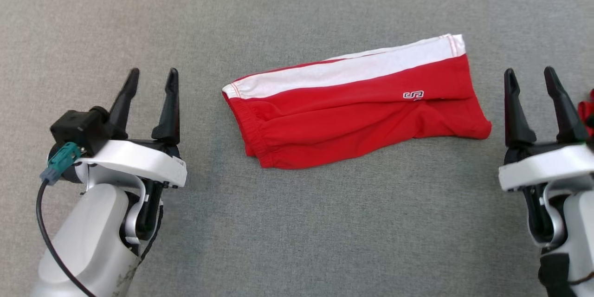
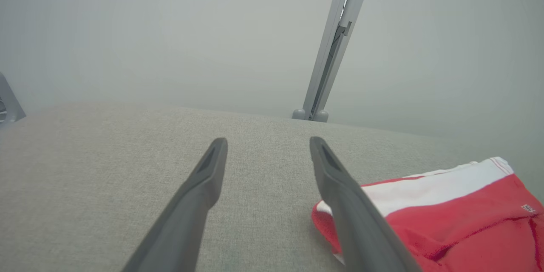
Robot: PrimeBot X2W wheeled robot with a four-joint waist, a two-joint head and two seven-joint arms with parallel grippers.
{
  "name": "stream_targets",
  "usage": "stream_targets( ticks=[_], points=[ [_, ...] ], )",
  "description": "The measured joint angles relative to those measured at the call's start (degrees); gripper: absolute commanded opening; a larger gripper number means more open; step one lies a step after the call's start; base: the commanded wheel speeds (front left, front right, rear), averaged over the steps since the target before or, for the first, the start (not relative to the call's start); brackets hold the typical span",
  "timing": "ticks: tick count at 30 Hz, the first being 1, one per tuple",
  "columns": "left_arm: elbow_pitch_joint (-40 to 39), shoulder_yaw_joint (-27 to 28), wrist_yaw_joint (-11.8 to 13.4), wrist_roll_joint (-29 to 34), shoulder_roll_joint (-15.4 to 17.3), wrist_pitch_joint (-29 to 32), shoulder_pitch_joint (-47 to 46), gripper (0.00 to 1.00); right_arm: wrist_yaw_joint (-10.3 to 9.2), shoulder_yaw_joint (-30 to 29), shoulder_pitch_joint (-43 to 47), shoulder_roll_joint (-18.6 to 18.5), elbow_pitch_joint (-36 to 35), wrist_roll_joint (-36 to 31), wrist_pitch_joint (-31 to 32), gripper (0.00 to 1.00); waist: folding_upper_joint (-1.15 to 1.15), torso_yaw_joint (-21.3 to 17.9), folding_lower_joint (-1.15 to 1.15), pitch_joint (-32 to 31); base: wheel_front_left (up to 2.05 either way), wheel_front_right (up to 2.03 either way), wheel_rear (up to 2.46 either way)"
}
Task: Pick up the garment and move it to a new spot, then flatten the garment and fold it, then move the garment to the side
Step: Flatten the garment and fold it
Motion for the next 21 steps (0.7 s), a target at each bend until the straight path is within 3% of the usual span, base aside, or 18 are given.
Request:
stream_targets(
  ticks=[10, 21],
  points=[
    [-6.3, 7.7, -1.3, 12.1, -2.1, -0.5, 7.0, 1.0, 0.0, -0.9, 7.3, 2.8, -4.0, -7.1, -1.8, 1.0, 0.0, -1.7, 0.0, -3.7, 0.0, 0.0, 0.0],
    [-7.2, 12.7, -3.9, 18.7, -5.1, -0.5, 13.7, 1.0, 0.0, -1.9, 11.9, 4.5, -5.4, -7.9, -1.4, 1.0, 0.0, -2.5, 0.0, -7.3, 0.0, 0.0, 0.0]
  ],
)
